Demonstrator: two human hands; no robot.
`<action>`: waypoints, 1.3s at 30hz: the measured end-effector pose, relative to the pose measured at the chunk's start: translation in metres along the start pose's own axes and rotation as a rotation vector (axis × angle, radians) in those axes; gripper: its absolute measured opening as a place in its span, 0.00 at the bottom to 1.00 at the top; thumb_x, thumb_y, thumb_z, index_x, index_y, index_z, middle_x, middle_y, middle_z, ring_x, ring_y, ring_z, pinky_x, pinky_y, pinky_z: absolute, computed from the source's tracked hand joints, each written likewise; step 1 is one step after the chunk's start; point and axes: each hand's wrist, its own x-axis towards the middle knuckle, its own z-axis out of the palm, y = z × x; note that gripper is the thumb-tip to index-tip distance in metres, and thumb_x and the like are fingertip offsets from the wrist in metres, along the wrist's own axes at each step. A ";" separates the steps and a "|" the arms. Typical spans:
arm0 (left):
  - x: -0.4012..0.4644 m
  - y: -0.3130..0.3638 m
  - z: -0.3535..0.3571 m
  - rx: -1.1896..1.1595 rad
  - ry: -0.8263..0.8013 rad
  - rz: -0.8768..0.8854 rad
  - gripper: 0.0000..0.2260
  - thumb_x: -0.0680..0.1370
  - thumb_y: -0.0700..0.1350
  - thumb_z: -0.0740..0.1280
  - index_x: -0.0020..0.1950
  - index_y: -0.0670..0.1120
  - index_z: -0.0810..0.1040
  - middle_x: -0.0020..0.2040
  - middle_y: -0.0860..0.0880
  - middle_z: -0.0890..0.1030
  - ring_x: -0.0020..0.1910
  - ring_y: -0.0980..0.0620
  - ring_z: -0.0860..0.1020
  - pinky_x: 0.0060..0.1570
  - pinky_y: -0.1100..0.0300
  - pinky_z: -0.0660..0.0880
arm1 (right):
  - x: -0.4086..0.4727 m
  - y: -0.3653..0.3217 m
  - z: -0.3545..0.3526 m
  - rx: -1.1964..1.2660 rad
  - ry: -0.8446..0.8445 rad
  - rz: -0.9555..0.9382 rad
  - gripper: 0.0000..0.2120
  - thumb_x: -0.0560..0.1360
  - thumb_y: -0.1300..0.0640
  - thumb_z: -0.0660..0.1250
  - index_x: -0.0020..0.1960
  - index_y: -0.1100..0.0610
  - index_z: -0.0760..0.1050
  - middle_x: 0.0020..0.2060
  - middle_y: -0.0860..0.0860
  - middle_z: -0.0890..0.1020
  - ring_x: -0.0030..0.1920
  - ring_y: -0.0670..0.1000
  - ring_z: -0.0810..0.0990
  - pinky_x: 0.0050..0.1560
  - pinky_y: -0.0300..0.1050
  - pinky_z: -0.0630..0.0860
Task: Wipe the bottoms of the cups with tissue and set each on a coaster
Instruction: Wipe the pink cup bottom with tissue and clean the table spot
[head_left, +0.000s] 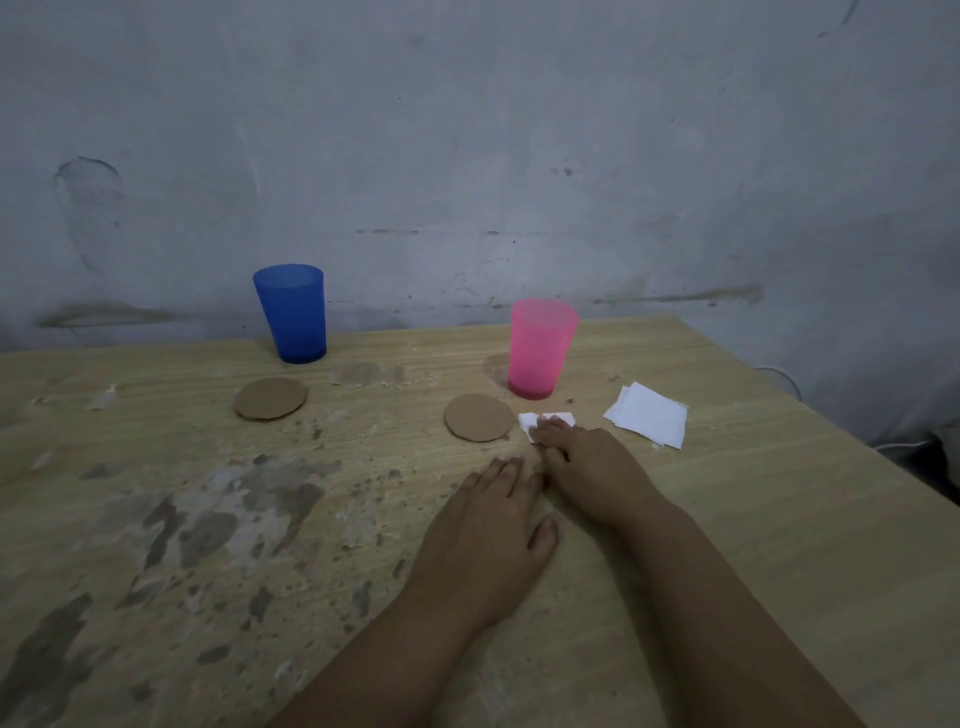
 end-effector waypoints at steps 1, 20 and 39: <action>0.000 0.000 0.000 0.001 0.000 0.001 0.26 0.80 0.57 0.51 0.76 0.52 0.55 0.78 0.51 0.54 0.76 0.56 0.49 0.72 0.62 0.43 | -0.004 0.003 0.000 -0.001 0.021 0.018 0.19 0.78 0.56 0.54 0.67 0.48 0.70 0.70 0.48 0.69 0.67 0.54 0.71 0.64 0.46 0.66; 0.001 0.000 0.002 0.003 0.020 -0.006 0.28 0.79 0.57 0.52 0.77 0.48 0.55 0.77 0.50 0.57 0.76 0.56 0.51 0.71 0.62 0.43 | -0.007 0.000 -0.004 0.033 -0.067 0.000 0.19 0.79 0.53 0.54 0.69 0.46 0.68 0.72 0.47 0.66 0.70 0.51 0.66 0.68 0.45 0.62; 0.002 -0.001 0.004 0.013 0.031 -0.001 0.27 0.79 0.58 0.51 0.76 0.48 0.56 0.77 0.50 0.57 0.76 0.56 0.51 0.72 0.62 0.43 | -0.011 0.007 -0.008 0.066 -0.061 -0.005 0.19 0.78 0.56 0.55 0.66 0.46 0.71 0.70 0.46 0.69 0.67 0.51 0.70 0.65 0.43 0.65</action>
